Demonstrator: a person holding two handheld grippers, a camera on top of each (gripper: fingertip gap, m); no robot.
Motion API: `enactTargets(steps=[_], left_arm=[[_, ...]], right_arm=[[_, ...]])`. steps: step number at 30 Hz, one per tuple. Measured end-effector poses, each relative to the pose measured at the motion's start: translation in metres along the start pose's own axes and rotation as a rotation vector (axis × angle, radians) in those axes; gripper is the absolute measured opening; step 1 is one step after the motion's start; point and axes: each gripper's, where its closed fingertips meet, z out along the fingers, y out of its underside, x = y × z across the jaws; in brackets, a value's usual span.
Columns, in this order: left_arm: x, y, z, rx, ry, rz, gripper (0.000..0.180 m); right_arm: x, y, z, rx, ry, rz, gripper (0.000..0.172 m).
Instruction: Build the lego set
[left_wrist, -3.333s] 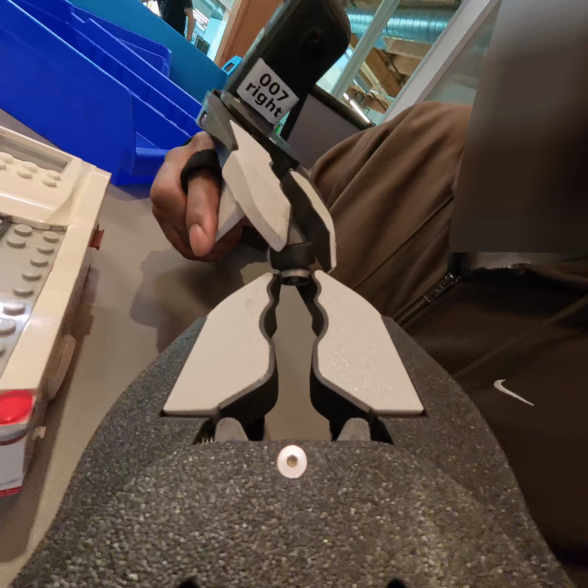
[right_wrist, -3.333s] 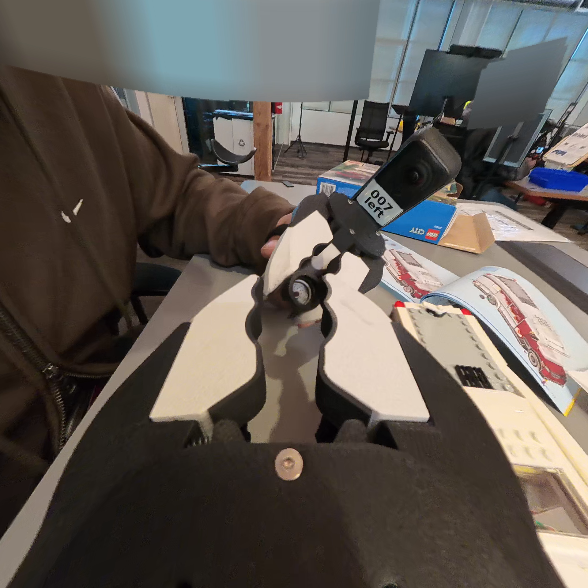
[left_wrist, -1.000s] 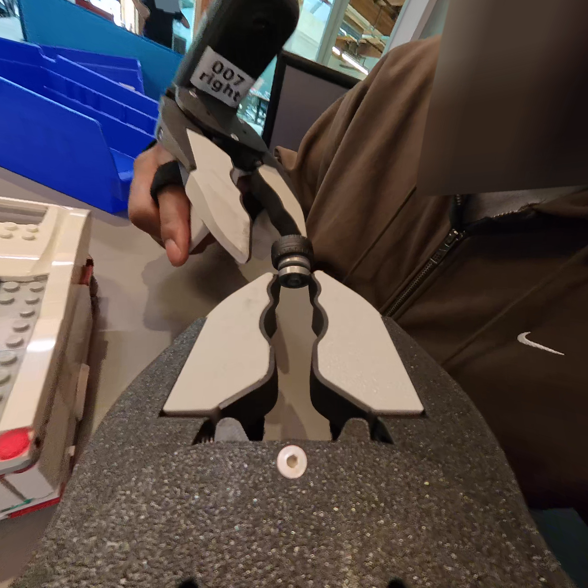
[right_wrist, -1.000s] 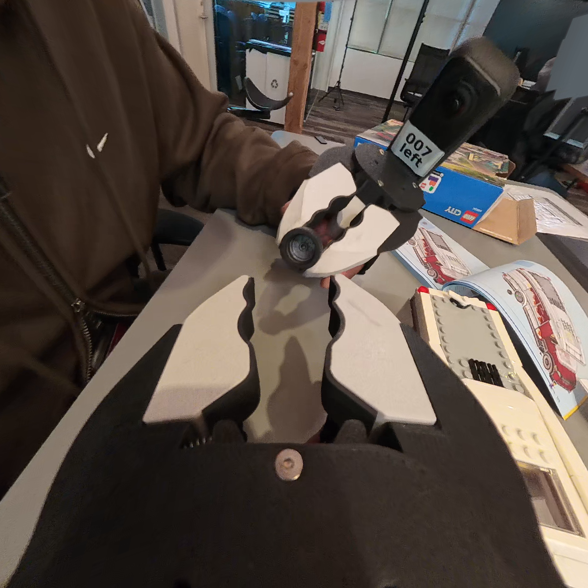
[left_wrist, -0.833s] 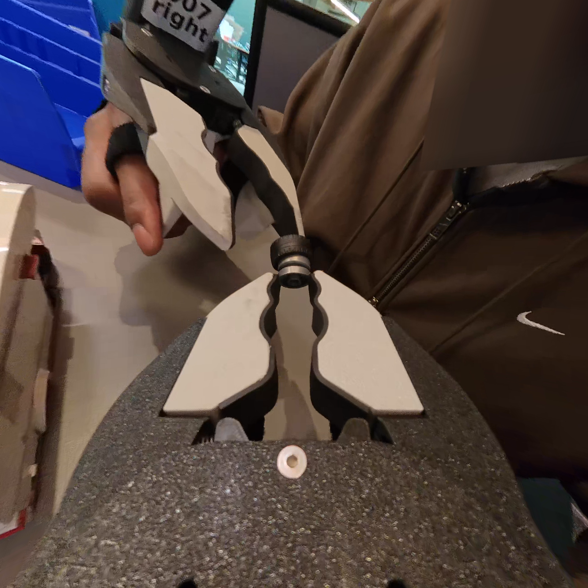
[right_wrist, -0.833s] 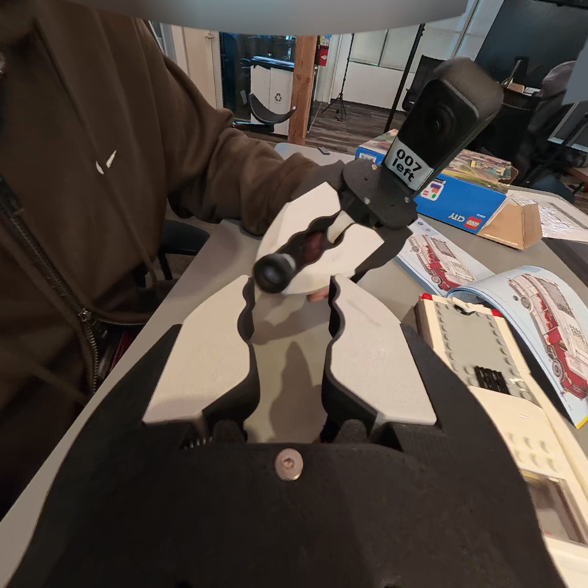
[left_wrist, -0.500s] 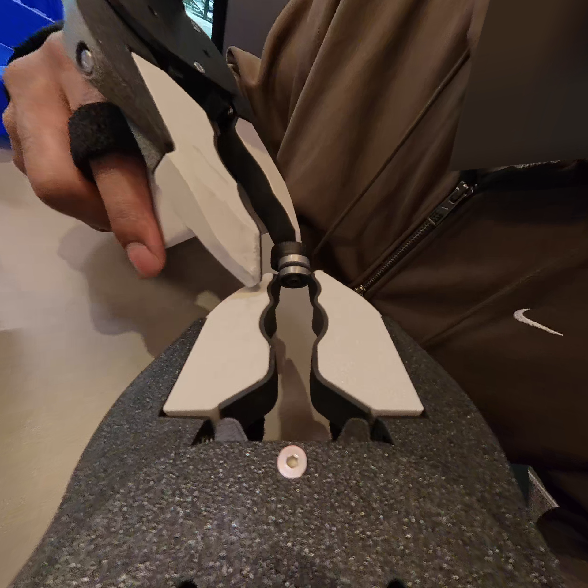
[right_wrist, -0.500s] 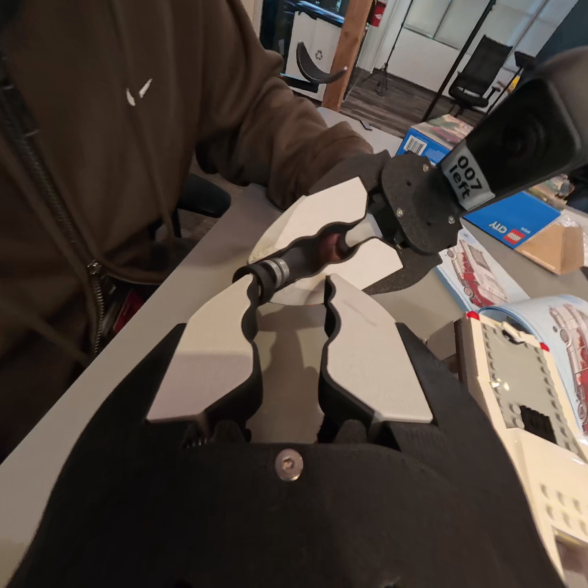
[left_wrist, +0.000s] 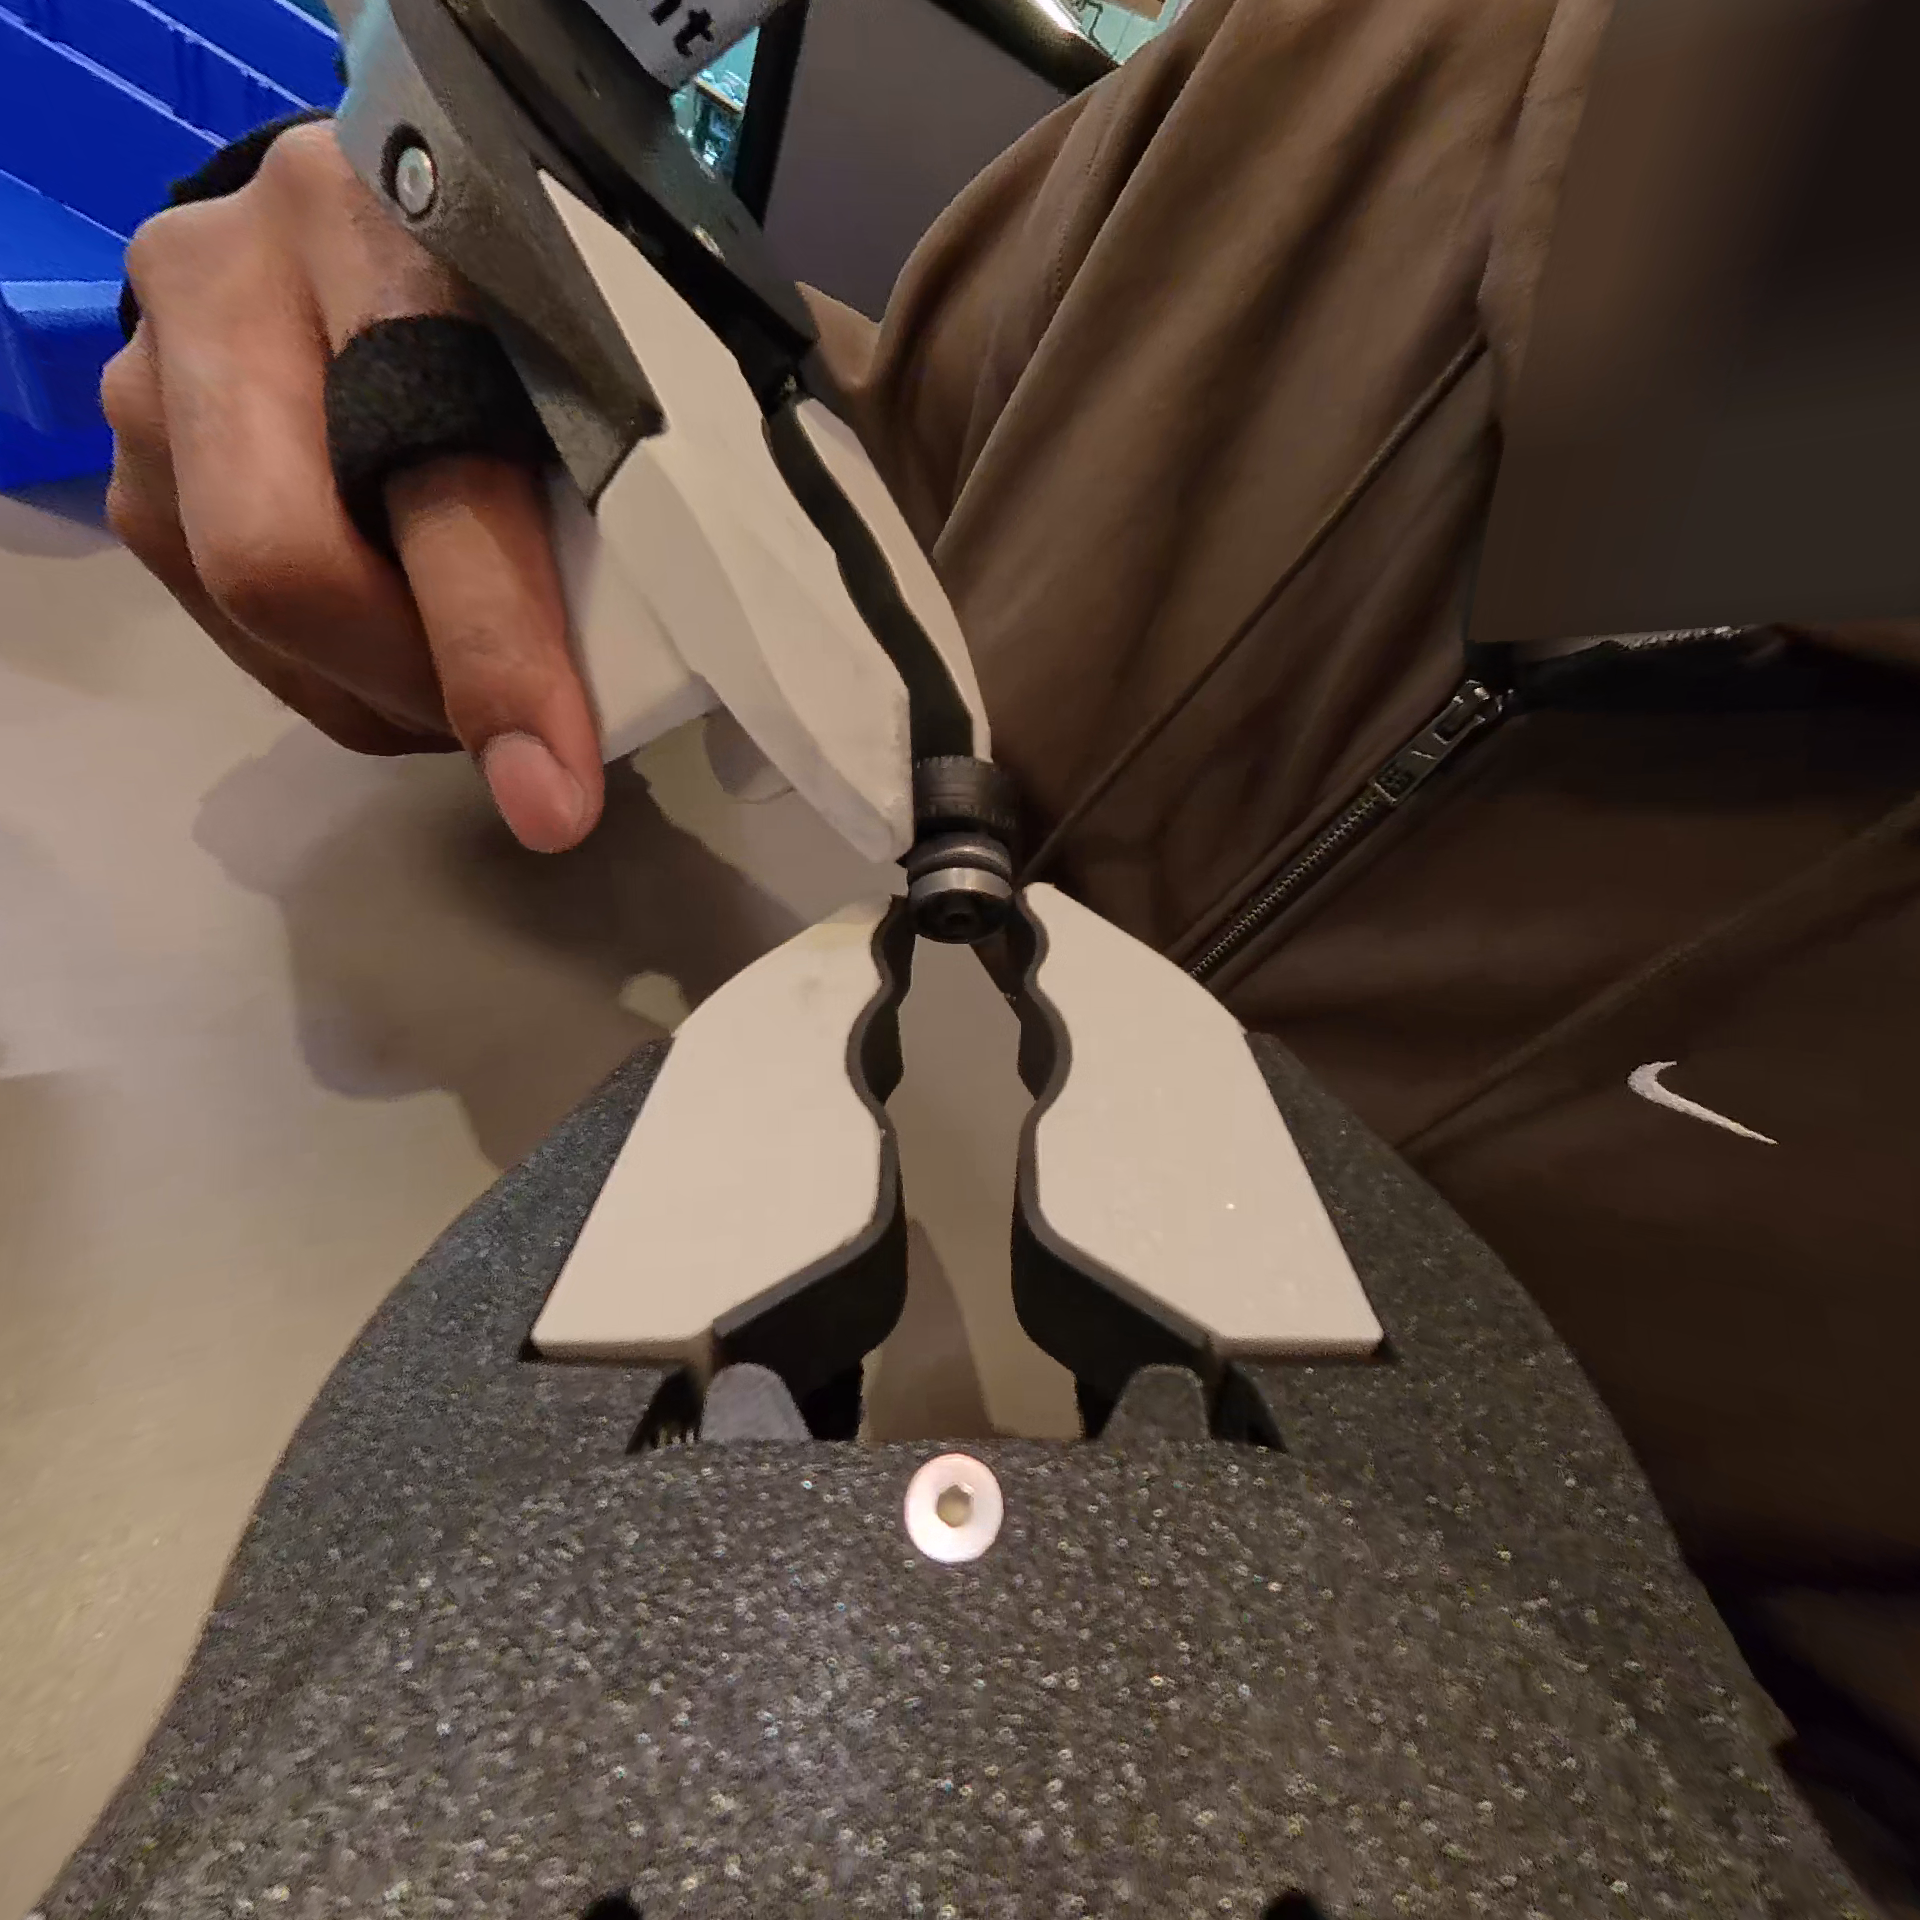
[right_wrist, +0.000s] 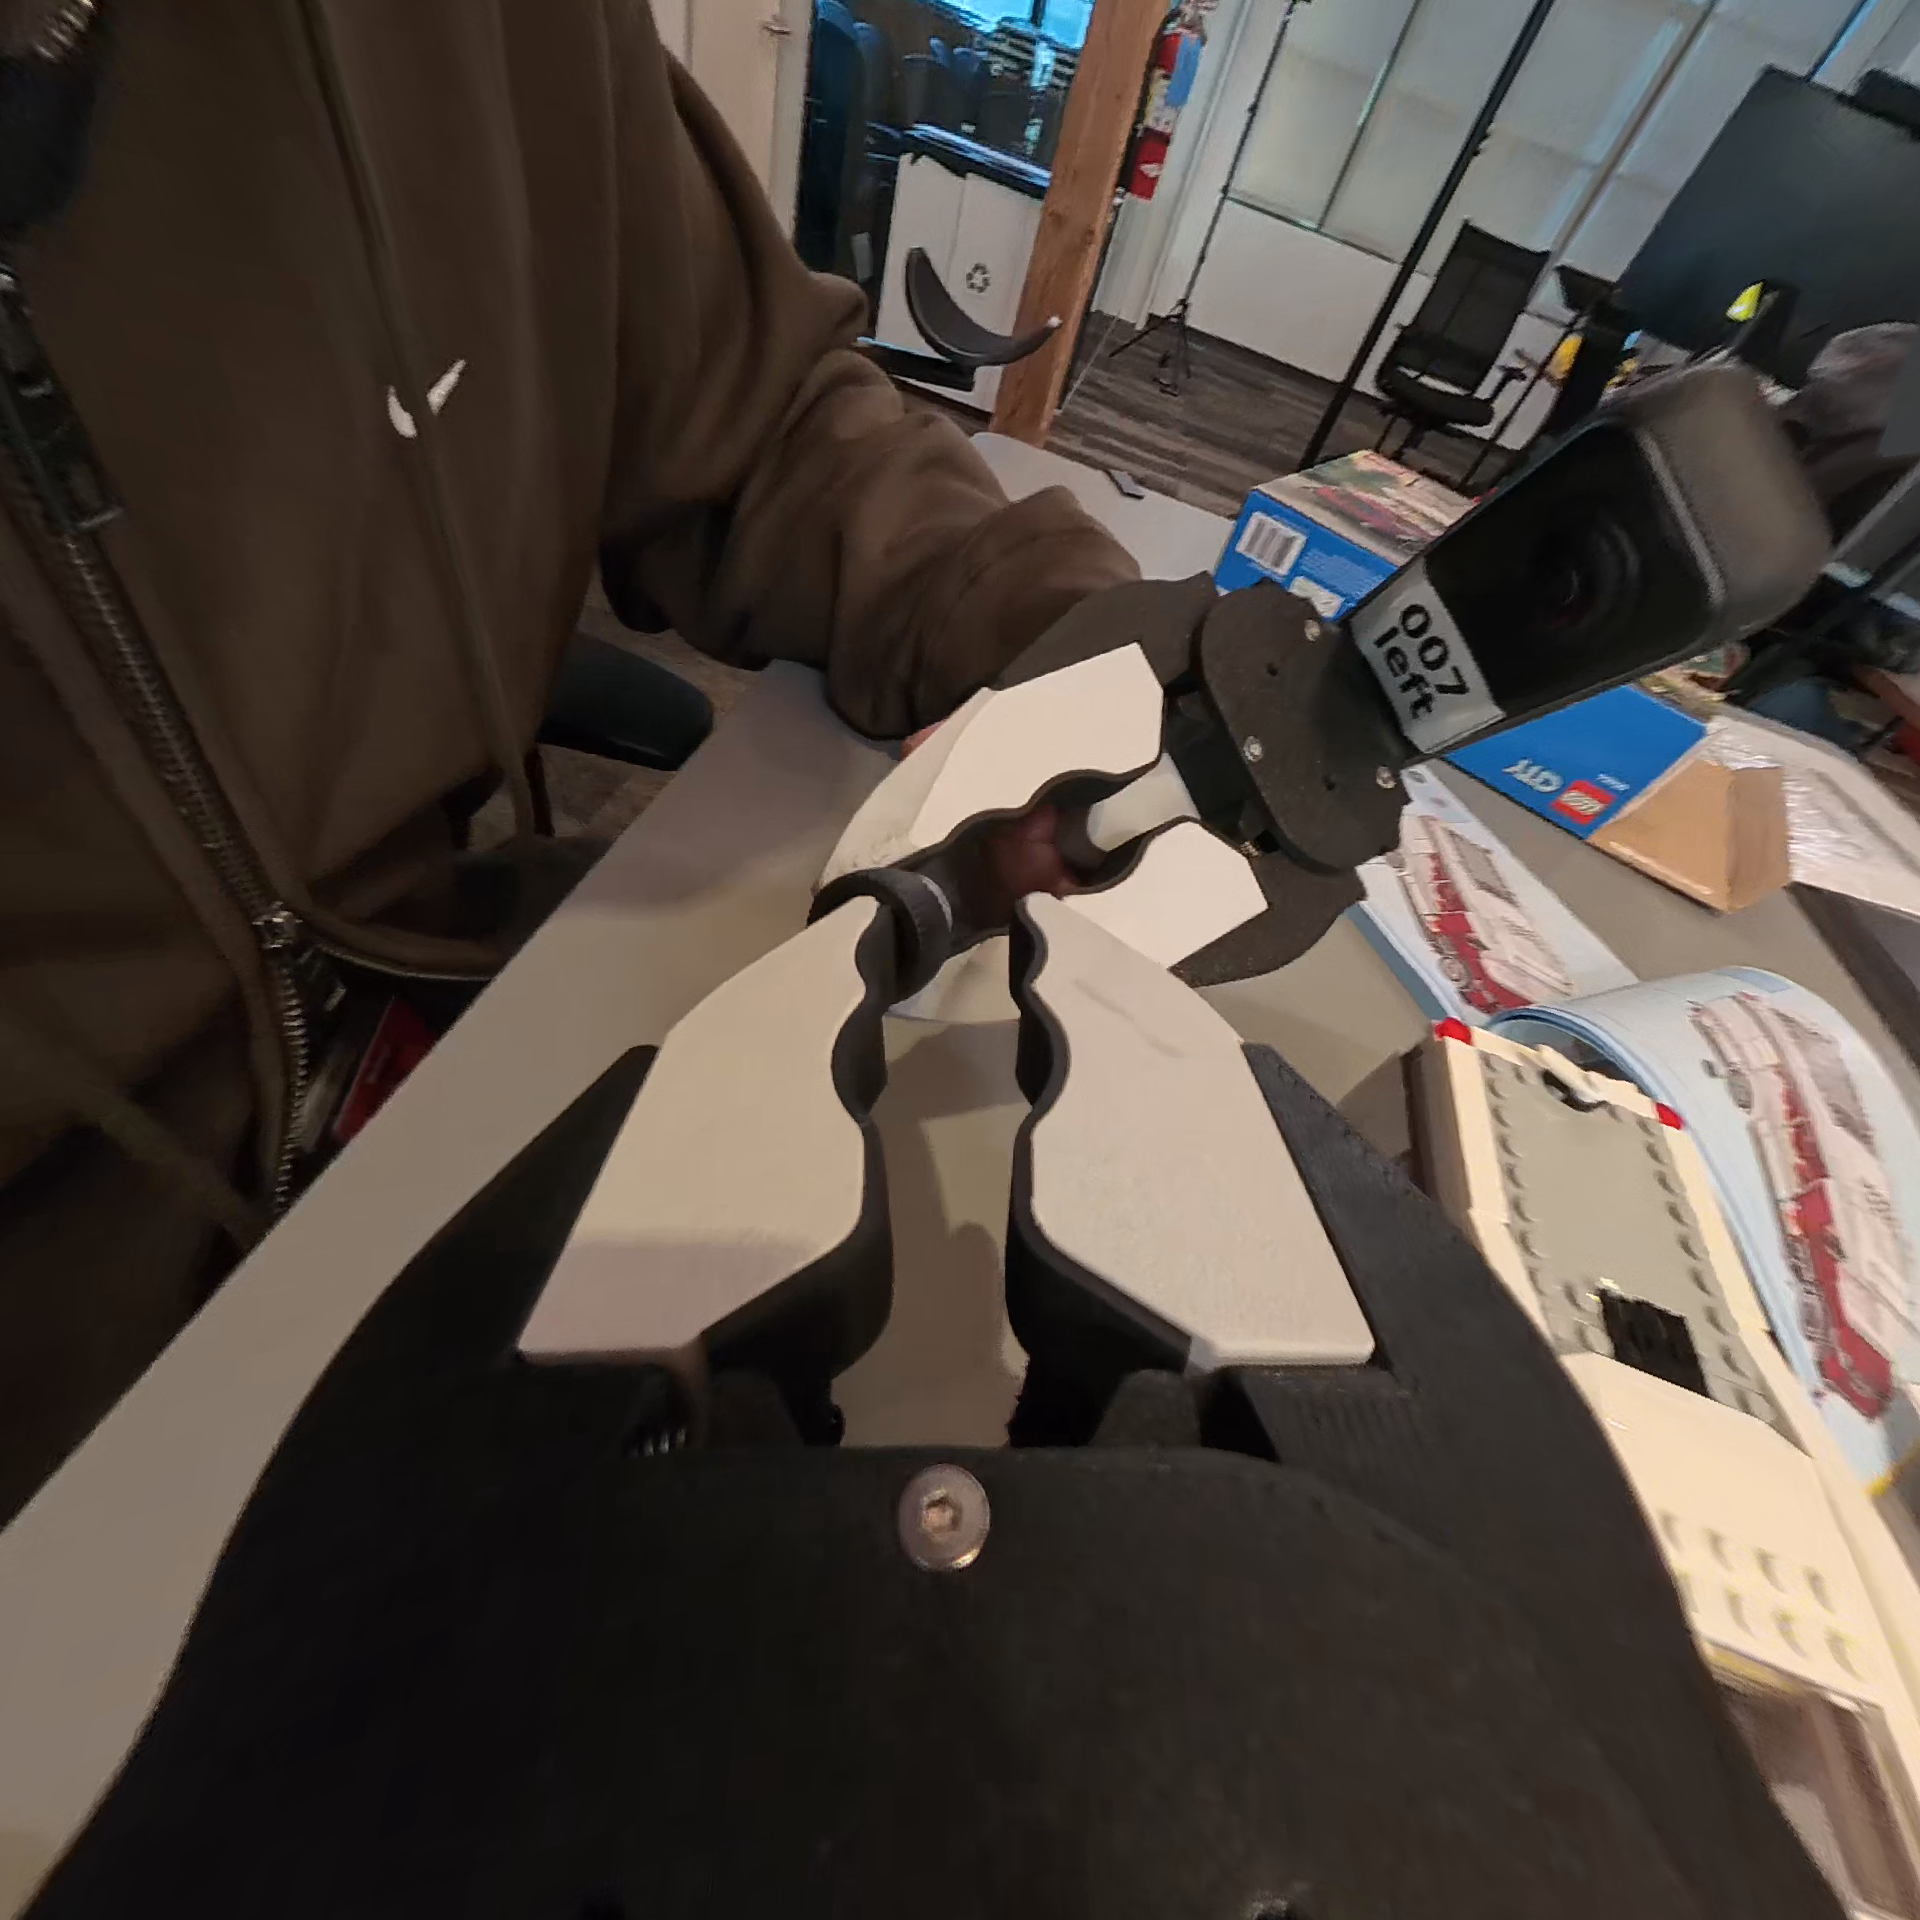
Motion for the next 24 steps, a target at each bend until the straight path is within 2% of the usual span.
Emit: enactTargets(steps=[4,8,11,15,18,24], left_arm=[[0.006,-0.007,0.005,0.039,0.037,0.000,0.018],[0.007,-0.025,0.006,0.171,0.029,-0.014,0.018],[0.009,-0.041,0.005,0.290,-0.027,-0.020,0.018],[0.018,-0.061,0.006,0.472,-0.104,0.046,0.018],[0.030,-0.072,0.011,0.553,-0.150,0.139,0.019],[0.054,-0.089,0.014,0.738,-0.124,0.206,0.019]], right_arm=[[-0.004,-0.007,-0.002,0.032,-0.072,0.051,0.021],[0.001,-0.018,-0.010,0.021,-0.144,0.120,0.021],[0.006,-0.028,-0.017,-0.038,-0.188,0.128,0.020],[0.004,-0.045,-0.019,-0.155,-0.295,0.111,0.019],[-0.002,-0.059,-0.019,-0.254,-0.392,0.106,0.022],[-0.010,-0.083,-0.016,-0.413,-0.512,0.076,0.029]])
